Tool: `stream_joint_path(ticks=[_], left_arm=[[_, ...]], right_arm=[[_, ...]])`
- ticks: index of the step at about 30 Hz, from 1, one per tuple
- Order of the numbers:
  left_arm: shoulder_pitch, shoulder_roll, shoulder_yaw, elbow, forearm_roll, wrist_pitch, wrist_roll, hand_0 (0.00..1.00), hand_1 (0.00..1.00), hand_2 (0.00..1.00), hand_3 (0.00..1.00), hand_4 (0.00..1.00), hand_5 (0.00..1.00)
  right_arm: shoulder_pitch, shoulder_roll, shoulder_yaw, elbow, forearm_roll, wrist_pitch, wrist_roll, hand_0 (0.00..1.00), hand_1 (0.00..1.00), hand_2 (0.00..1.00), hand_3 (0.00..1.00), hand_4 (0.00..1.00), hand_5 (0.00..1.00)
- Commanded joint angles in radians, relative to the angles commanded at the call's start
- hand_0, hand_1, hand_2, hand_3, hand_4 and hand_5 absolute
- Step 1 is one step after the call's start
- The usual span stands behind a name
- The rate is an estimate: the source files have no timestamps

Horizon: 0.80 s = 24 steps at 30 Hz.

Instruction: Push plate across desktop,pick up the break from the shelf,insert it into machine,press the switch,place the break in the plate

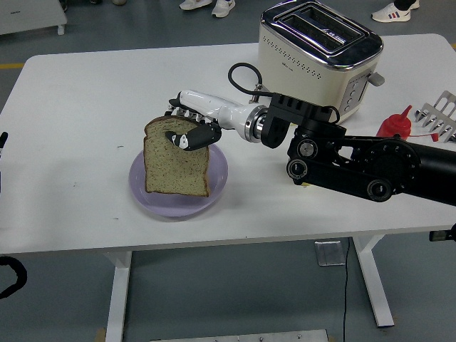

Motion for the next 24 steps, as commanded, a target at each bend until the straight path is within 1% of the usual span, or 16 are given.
stream_joint_path(ticks=[5, 6, 9, 11, 12, 17, 18, 23, 24], left_arm=[[0.001, 0.002, 0.002, 0.0, 0.0, 0.0, 0.0, 0.814, 0.855, 0.916, 0.84, 0.646, 0.998], [0.001, 0.002, 0.002, 0.0, 0.001, 0.0, 0.0, 0.814, 0.855, 0.916, 0.839, 0.646, 0.998], [0.002, 0.002, 0.004, 0.0, 0.001, 0.0, 0.0, 0.814, 0.855, 0.916, 0.839, 0.646, 0.998], [0.002, 0.002, 0.004, -0.001, 0.001, 0.0, 0.0, 0.814, 0.855, 0.916, 0.839, 0.646, 0.998], [0.002, 0.002, 0.004, -0.001, 0.001, 0.0, 0.0, 0.814, 0.855, 0.916, 0.839, 0.646, 0.998], [-0.002, 0.005, 0.009, -0.001, 0.003, 0.001, 0.001, 0.814, 0.855, 0.916, 0.839, 0.646, 0.998], [-0.003, 0.006, 0.009, -0.001, 0.003, 0.001, 0.001, 0.814, 0.855, 0.916, 0.839, 0.646, 0.998], [-0.004, 0.007, 0.007, -0.001, 0.004, 0.003, 0.002, 0.814, 0.855, 0.916, 0.839, 0.646, 0.998], [-0.004, 0.007, 0.006, -0.001, 0.004, 0.004, 0.002, 0.813, 0.855, 0.916, 0.838, 0.646, 0.998]], right_arm=[[-0.008, 0.024, -0.008, -0.038, 0.01, -0.025, 0.017, 0.268, 0.321, 0.393, 0.486, 0.163, 0.143], [-0.009, 0.028, -0.01, -0.046, 0.013, -0.029, 0.02, 0.276, 0.345, 0.41, 0.492, 0.158, 0.162], [-0.013, 0.044, -0.017, -0.073, 0.032, -0.038, 0.029, 0.276, 0.345, 0.41, 0.492, 0.158, 0.162], [-0.017, 0.052, -0.022, -0.086, 0.041, -0.039, 0.035, 0.276, 0.345, 0.41, 0.492, 0.158, 0.162], [-0.019, 0.054, -0.023, -0.09, 0.043, -0.039, 0.037, 0.278, 0.371, 0.429, 0.494, 0.161, 0.167], [-0.035, 0.057, -0.016, -0.112, 0.062, -0.036, 0.059, 0.278, 0.371, 0.429, 0.494, 0.161, 0.167], [-0.037, 0.056, -0.014, -0.114, 0.066, -0.036, 0.063, 0.292, 0.403, 0.453, 0.509, 0.205, 0.17], [-0.045, 0.05, -0.009, -0.119, 0.078, -0.023, 0.084, 0.292, 0.403, 0.453, 0.509, 0.205, 0.17], [-0.047, 0.049, -0.008, -0.118, 0.081, -0.019, 0.088, 0.368, 0.467, 0.503, 0.526, 0.282, 0.204]])
